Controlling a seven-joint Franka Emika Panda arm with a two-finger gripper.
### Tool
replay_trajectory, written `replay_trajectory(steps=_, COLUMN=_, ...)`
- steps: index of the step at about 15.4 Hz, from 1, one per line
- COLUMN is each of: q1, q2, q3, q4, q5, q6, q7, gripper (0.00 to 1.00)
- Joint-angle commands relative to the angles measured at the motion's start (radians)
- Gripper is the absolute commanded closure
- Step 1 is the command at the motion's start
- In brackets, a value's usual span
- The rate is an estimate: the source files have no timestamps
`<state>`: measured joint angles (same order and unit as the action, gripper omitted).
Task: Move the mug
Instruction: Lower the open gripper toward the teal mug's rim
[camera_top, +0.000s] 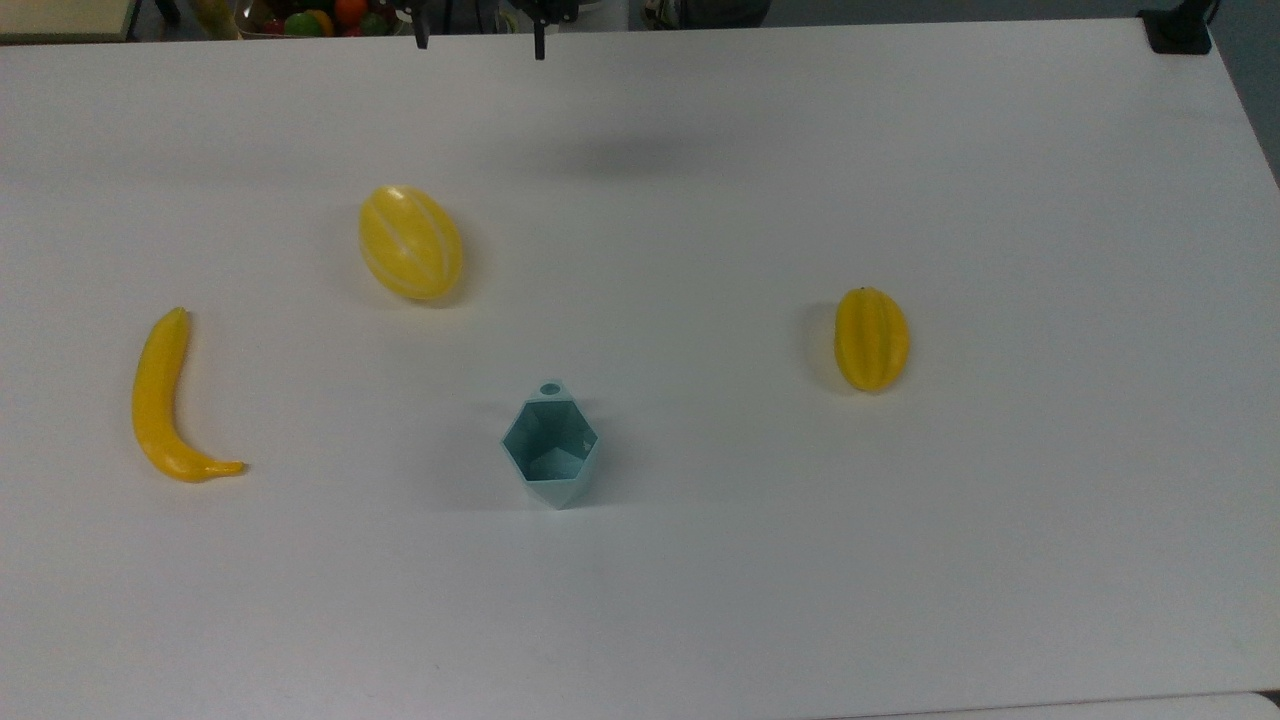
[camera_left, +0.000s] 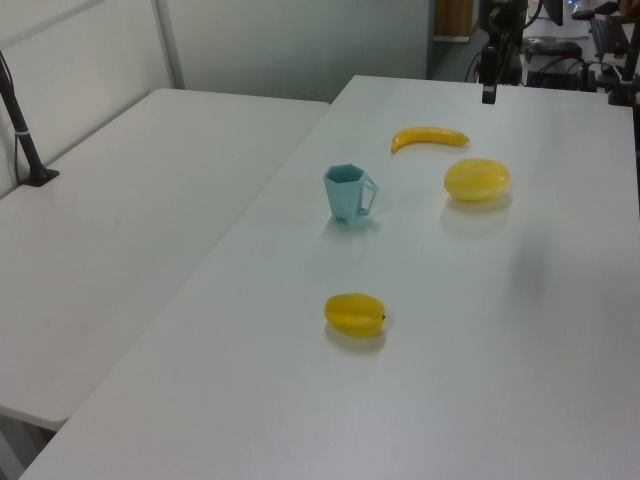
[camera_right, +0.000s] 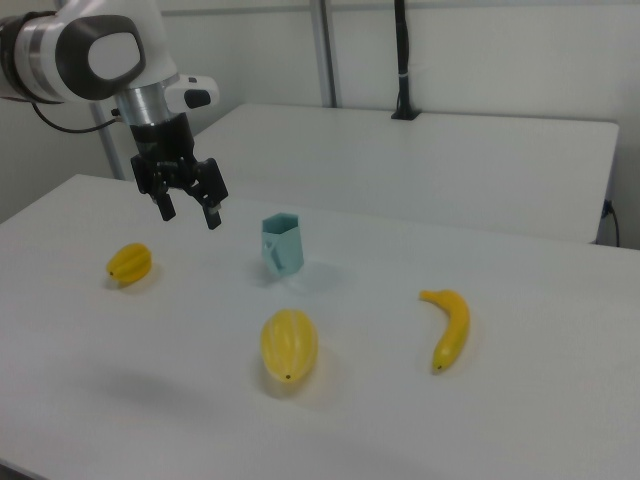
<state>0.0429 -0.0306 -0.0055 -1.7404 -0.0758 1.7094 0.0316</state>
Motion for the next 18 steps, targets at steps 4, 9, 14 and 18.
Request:
replay_trajectory(steps=4, q1=0.000, q2=0.006, q3=-0.007, q4=0.001, q5=0.002, q6=0.007, q7=0.016, gripper=0.00)
replay_trajectory(steps=9, q1=0.000, q2=0.008, q3=-0.005, q4=0.001, q5=0.004, q6=0.015, q7=0.008, gripper=0.00)
replay_trajectory(steps=14, q1=0.002, q2=0.081, q3=-0.005, q4=0.015, q5=0.007, q6=0.155, q7=-0.038, gripper=0.00)
replay_trajectory(steps=18, q1=0.005, q2=0.210, q3=-0.005, q4=0.031, q5=0.002, q6=0.410, q7=-0.064, gripper=0.00)
